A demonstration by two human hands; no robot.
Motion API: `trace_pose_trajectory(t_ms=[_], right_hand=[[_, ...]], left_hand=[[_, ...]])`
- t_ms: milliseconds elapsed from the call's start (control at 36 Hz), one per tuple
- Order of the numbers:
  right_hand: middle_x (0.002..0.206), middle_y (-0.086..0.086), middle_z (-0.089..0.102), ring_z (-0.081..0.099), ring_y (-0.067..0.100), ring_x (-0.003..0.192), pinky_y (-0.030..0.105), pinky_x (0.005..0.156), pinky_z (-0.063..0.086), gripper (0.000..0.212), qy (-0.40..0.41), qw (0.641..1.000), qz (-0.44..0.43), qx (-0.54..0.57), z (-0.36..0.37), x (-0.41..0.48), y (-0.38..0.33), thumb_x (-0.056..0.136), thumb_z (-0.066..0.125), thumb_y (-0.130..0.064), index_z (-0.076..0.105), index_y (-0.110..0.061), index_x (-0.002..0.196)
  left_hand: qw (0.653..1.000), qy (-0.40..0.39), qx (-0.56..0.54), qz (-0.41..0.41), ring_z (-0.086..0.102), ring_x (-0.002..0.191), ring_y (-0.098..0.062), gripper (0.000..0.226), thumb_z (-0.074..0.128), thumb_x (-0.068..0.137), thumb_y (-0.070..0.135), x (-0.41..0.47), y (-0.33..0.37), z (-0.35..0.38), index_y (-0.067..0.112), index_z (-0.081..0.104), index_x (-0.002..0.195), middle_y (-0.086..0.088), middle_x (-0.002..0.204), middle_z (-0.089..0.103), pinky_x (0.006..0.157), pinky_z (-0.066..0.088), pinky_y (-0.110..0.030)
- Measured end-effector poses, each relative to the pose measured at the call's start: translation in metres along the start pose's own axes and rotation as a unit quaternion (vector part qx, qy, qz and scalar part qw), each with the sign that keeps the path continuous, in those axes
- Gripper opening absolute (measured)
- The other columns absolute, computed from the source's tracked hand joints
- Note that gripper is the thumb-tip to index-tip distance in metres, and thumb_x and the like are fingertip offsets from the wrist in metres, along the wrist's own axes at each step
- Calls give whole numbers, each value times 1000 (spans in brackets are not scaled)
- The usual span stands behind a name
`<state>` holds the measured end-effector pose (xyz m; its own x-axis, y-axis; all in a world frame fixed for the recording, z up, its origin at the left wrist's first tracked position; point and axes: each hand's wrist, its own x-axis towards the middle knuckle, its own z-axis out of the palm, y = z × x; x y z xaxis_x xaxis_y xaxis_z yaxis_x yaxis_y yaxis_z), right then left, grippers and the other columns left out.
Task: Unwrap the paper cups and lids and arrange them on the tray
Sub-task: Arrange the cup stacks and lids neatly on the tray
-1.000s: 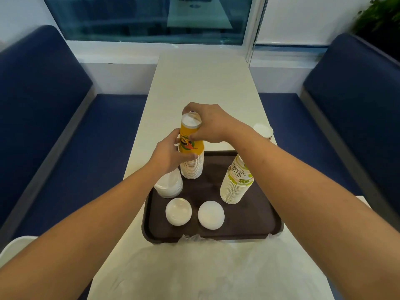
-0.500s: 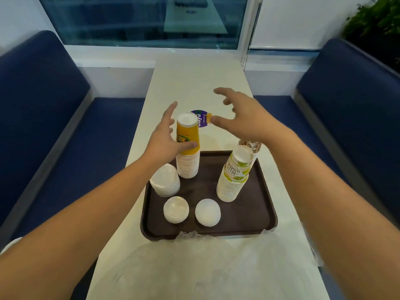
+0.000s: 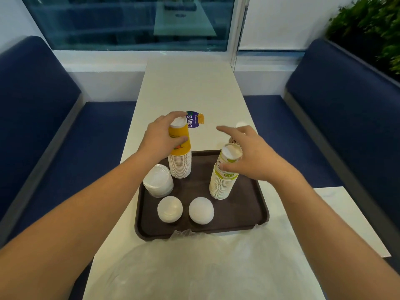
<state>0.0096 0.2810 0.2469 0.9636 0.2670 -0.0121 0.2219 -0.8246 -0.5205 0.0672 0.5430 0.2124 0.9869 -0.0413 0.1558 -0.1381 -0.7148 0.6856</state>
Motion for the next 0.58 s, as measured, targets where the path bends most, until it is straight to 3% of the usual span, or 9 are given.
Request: trace_pose_trajectory(t_ms=[83, 194, 306, 444, 583], right_hand=[[140, -2, 39, 47, 19, 120, 32, 94, 51, 95, -10, 1000, 15, 14, 13, 0, 5, 77, 87, -38, 29, -59, 148], [140, -1, 46, 53, 26, 126, 40, 94, 56, 80, -7, 999, 36, 21, 30, 3, 10, 81, 85, -25, 39, -53, 141], [133, -1, 54, 56, 26, 121, 36, 88, 56, 66, 9, 999, 32, 22, 38, 7, 12, 83, 83, -23, 46, -44, 134], [129, 1, 55, 55, 25, 118, 42, 91, 58, 69, 15, 999, 25, 17, 42, 16, 8, 84, 81, -24, 43, -47, 137], [122, 1, 55, 55, 21, 109, 30, 81, 50, 71, 18, 1000, 18, 18, 47, 30, 5, 86, 80, -22, 41, -44, 141]], left_hand=[[1000, 2, 2, -3, 57, 127, -27, 71, 83, 89, 30, 0, -1, 0, 42, 47, 150, -1, 147, 56, 90, 49, -31], [1000, 2, 2, -8, 57, 128, -28, 71, 82, 89, 31, 1, -3, 1, 43, 47, 150, -1, 148, 55, 95, 52, -35], [1000, 1, 6, -11, 57, 129, -28, 71, 82, 89, 33, 1, -5, 2, 44, 47, 151, 0, 149, 55, 98, 54, -40], [1000, 3, 14, -13, 56, 131, -29, 72, 81, 90, 33, 1, -4, 4, 43, 46, 152, 0, 151, 53, 100, 54, -44], [1000, 3, 18, -14, 56, 132, -29, 72, 82, 90, 33, 0, -5, 4, 42, 45, 152, 1, 152, 52, 100, 54, -44]])
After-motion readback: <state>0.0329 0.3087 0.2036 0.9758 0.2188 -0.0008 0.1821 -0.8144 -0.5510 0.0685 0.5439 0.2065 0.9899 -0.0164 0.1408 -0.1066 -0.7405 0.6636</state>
